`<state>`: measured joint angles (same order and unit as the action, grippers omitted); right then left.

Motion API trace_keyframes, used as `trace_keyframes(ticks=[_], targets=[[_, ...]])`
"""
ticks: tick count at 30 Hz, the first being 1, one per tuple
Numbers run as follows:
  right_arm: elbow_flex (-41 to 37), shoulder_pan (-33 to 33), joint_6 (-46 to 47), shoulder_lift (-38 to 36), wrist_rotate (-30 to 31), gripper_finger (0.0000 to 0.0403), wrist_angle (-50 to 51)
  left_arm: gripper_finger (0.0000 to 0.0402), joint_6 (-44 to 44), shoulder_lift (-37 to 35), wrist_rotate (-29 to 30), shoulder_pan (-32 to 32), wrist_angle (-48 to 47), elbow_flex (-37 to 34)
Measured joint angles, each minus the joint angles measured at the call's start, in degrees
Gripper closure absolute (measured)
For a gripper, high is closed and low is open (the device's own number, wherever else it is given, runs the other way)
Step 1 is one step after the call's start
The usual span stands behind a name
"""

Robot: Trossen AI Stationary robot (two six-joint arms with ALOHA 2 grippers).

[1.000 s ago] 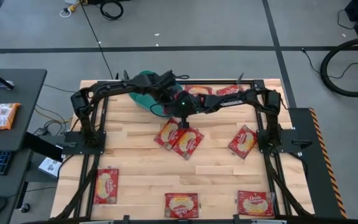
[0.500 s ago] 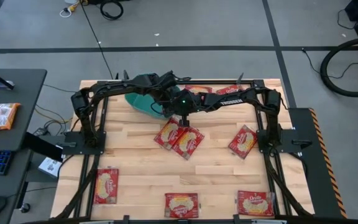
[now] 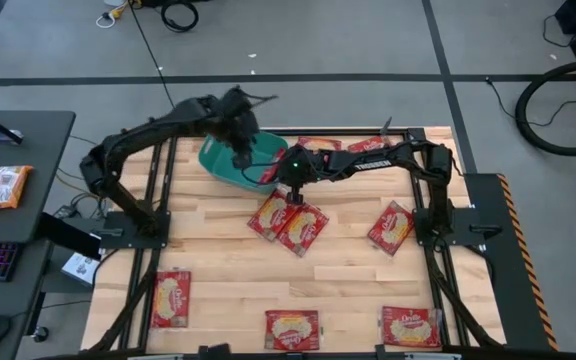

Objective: Sort popcorn bags into baskets
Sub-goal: Put the popcorn bag into the green bin

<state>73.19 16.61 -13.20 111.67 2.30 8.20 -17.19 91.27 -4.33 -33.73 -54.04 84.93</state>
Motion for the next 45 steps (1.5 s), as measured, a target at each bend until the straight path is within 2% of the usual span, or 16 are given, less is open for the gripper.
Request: trace_keyframes(ticks=[5,8,12,19,21,23,26,29,31,34,36,37,40,45], targets=[[0.0,-3.0,6.6,-5.6,3.0,0.0396,10.7,0.0230,-0.8,-2.2,-2.9,-4.0,-10.3,0.0],[0.0,-6.7,7.9,-8.8,4.1,0.0397,17.8,0.0230,-2.8,-3.2,-4.7,-3.1,-15.6,0.0],[0.0,-11.3,10.6,-10.7,4.1,0.0397,19.5,0.0230,-2.7,-3.3,-4.9,0.0,-17.7,0.0],[0.0,-17.0,16.2,-4.0,7.6,0.0397,10.4,0.0230,2.0,-6.3,-6.3,8.6,-21.5,-0.1],[0.0,-18.4,15.9,-1.0,8.1,0.0397,6.8,0.0230,5.6,-7.7,-6.4,11.9,-23.1,-0.1],[0.0,-19.5,15.9,1.9,11.3,0.0397,4.5,0.0230,10.6,-9.6,-6.4,15.6,-24.3,-0.1],[0.0,-20.0,20.6,5.4,15.8,0.0397,4.8,0.0230,20.8,-12.1,-5.5,22.3,-23.5,-0.1],[0.2,-20.3,29.2,7.0,16.5,0.0396,5.5,0.0230,32.7,-14.5,-1.7,30.7,-22.5,-0.1],[0.2,-20.7,34.9,7.6,13.3,0.0396,4.7,0.0230,40.3,-15.5,2.3,36.9,-22.5,-0.1],[0.1,-22.3,40.8,7.8,2.5,0.0396,-0.7,0.0230,52.3,-16.1,9.5,46.9,-22.5,-0.1],[-0.2,-24.2,42.2,7.4,-5.5,0.0396,-4.7,0.0230,60.1,-16.1,13.4,53.5,-22.5,-0.1],[-0.3,-25.1,42.2,6.9,-7.6,0.0396,-6.8,0.0230,63.6,-16.0,15.1,57.0,-22.5,-0.1],[-0.1,-27.6,41.7,2.8,-6.3,0.0396,-9.4,0.0230,74.8,-14.6,22.4,66.7,-22.4,-0.1],[-0.1,-30.7,34.5,-2.4,4.0,0.0396,-1.5,0.0230,91.5,-10.9,34.8,80.0,-22.3,0.0]])
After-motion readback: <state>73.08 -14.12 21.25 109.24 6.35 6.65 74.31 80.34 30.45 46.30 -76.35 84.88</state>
